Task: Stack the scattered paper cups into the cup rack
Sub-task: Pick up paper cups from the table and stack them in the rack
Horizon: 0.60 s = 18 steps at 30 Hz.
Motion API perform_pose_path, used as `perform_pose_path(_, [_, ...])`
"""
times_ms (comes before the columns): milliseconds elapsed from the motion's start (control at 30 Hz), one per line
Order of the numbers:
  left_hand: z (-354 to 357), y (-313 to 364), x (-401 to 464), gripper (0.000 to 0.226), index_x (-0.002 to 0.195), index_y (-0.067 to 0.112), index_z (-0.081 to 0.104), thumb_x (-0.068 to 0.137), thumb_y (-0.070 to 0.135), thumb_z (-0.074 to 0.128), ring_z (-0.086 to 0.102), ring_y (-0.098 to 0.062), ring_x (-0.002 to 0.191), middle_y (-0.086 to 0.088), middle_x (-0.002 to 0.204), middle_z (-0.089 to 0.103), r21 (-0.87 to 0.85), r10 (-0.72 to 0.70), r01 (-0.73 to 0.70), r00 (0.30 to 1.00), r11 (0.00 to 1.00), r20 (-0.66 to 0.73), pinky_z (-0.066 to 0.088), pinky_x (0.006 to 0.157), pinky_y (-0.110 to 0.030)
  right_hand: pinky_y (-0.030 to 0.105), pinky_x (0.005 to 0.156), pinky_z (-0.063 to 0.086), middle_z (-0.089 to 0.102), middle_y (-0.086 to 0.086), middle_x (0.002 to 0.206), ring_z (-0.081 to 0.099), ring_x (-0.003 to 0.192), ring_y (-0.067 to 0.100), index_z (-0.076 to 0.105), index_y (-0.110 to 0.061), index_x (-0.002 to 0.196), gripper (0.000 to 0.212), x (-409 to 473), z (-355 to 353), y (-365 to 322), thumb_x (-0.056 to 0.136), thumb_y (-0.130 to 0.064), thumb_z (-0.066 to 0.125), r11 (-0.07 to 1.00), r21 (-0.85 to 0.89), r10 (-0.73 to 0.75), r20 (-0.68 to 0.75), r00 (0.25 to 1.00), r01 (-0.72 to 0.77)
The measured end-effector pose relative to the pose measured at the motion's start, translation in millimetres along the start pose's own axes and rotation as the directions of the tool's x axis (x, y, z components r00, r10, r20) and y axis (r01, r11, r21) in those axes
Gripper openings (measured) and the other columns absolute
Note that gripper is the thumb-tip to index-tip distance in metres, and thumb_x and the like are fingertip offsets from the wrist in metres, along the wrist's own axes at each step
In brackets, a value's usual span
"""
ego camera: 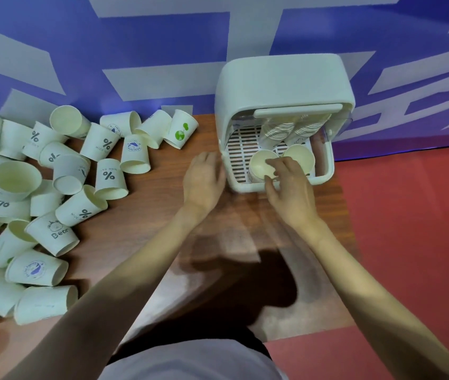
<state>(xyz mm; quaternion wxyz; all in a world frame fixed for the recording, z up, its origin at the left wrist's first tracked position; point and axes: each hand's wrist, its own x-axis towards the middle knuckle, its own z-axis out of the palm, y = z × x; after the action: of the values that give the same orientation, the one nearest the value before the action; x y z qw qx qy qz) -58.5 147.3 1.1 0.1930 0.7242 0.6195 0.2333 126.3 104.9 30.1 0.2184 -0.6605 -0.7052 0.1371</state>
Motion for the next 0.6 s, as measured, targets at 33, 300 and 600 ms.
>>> perform_pose_path(33, [-6,-13,-3,0.026,0.112,0.006,0.06,0.091,0.018,0.053,0.056,-0.028,0.098,-0.012,0.107,0.062,0.015,-0.03,0.03,0.999,0.999,-0.022,0.045,0.08,-0.036,0.039,0.078,0.051,0.058,0.013,0.11,0.057,0.1,0.029,0.059,-0.004,0.118,0.03,3,5,-9,0.088,-0.01,0.058,0.999,0.004,-0.036,0.031,0.999,0.036])
perform_pose_path(300, [-64,-116,-8,0.035,0.116,0.005,0.059,0.091,0.03,0.057,0.053,-0.034,0.104,-0.016,0.113,0.06,0.131,-0.249,0.266,0.959,0.955,-0.134,0.044,0.082,-0.045,0.033,0.098,0.041,0.05,0.009,0.129,0.05,0.116,0.023,0.047,-0.006,0.133,0.042,60,65,-84,0.092,-0.014,0.052,0.985,0.075,-0.169,0.235,0.957,0.156])
perform_pose_path(600, [-86,-170,10,0.035,0.119,0.004,0.06,0.085,0.011,0.06,0.053,-0.038,0.103,-0.019,0.114,0.061,0.25,-0.234,0.24,0.971,0.938,-0.055,0.048,0.076,-0.046,0.037,0.092,0.045,0.053,0.017,0.126,0.052,0.114,0.029,0.047,-0.002,0.13,0.037,159,115,-103,0.093,-0.007,0.045,0.994,-0.084,-0.04,0.249,0.968,0.063])
